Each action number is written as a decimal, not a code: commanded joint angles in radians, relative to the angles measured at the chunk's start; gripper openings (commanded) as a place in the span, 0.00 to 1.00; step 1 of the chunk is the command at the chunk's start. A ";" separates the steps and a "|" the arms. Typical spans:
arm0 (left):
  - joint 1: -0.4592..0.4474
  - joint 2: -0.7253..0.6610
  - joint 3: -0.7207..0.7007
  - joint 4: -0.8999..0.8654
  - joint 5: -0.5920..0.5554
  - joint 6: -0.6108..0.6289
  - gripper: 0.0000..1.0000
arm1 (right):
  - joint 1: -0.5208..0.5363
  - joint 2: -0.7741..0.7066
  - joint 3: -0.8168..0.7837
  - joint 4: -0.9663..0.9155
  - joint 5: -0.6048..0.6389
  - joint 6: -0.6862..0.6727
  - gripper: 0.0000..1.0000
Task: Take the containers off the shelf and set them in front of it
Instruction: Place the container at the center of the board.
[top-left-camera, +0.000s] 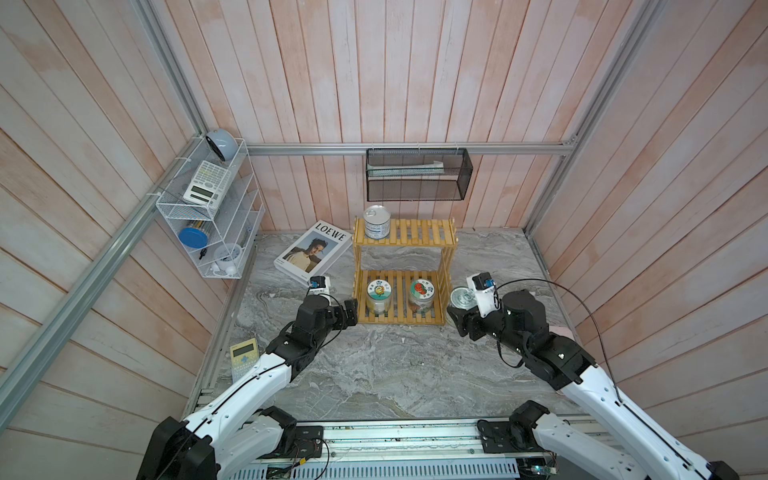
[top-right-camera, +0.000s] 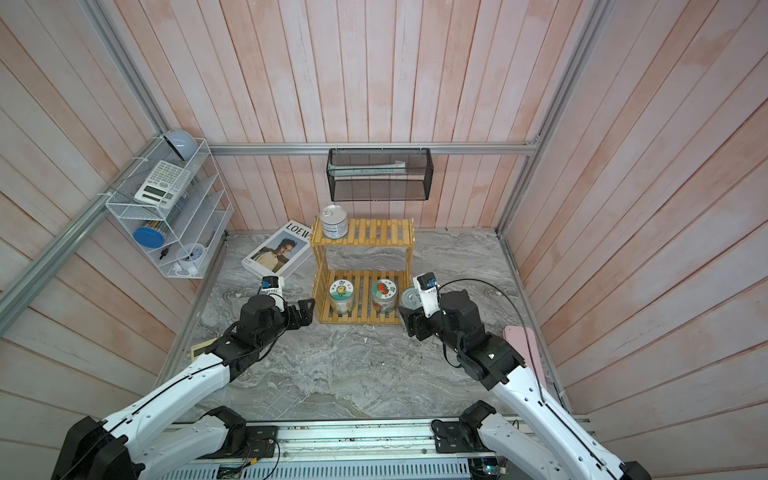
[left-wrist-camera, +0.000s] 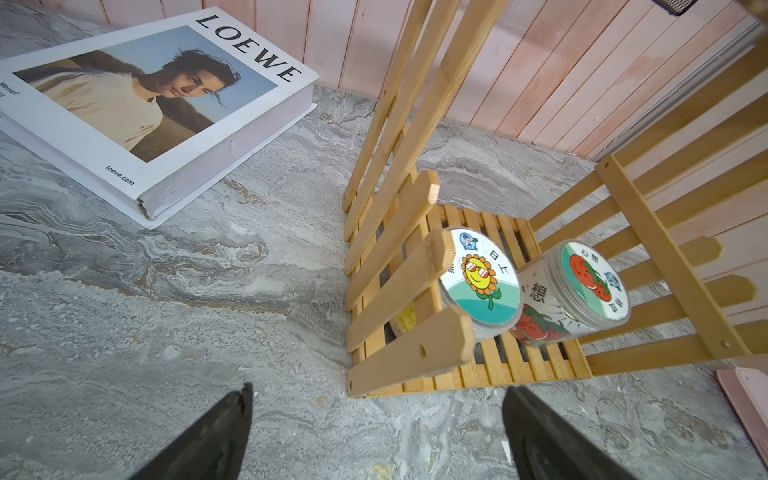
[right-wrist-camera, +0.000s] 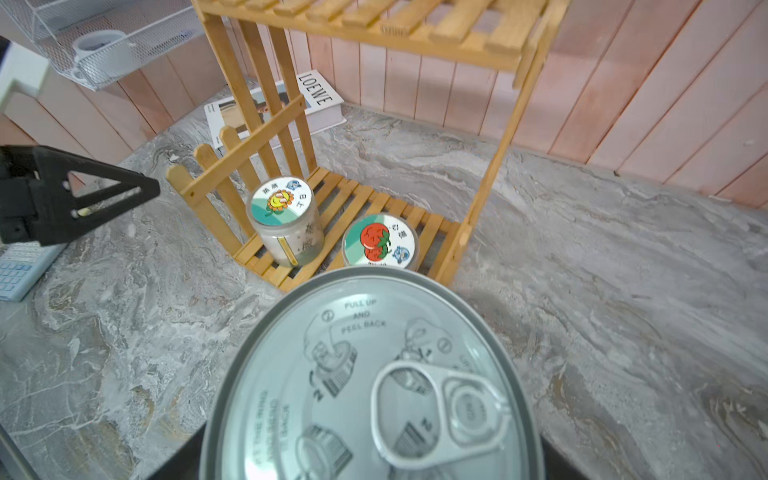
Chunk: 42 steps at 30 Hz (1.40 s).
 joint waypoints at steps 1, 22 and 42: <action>0.005 -0.001 0.006 0.020 0.015 0.013 1.00 | 0.031 -0.054 -0.085 0.036 0.102 0.074 0.66; 0.004 -0.034 -0.035 0.041 -0.001 -0.003 1.00 | 0.089 0.128 -0.463 0.528 0.229 0.239 0.64; 0.004 -0.034 -0.053 0.059 -0.012 -0.008 1.00 | 0.152 0.332 -0.483 0.701 0.110 0.189 0.66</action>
